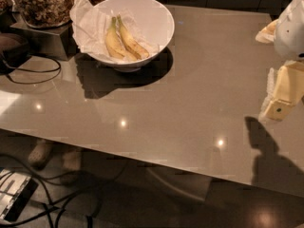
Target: Pick banana from white bowl
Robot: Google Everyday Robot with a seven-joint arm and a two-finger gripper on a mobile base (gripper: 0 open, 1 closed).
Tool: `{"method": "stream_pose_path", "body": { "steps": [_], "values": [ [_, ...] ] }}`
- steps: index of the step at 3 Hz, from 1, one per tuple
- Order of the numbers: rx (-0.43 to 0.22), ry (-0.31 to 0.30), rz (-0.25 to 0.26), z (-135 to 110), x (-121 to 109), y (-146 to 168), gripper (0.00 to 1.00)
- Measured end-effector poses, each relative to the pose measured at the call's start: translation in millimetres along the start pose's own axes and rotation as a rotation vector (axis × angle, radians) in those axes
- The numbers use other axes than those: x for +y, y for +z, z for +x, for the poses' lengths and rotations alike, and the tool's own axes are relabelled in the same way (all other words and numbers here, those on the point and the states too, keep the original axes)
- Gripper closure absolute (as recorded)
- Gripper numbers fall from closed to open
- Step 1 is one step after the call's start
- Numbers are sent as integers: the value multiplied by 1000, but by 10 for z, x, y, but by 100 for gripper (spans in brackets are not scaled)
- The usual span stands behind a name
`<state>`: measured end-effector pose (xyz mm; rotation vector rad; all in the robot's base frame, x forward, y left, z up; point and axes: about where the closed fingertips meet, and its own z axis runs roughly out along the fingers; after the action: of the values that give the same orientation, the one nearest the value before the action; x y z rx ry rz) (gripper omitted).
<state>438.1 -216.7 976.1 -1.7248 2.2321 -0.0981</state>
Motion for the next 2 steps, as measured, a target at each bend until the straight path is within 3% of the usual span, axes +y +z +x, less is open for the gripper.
{"method": "stream_pose_path", "body": {
  "steps": [1, 2],
  "values": [
    [0, 0, 0, 0, 0, 0, 0],
    [-6, 48, -20, -182, -147, 10, 0]
  ]
}}
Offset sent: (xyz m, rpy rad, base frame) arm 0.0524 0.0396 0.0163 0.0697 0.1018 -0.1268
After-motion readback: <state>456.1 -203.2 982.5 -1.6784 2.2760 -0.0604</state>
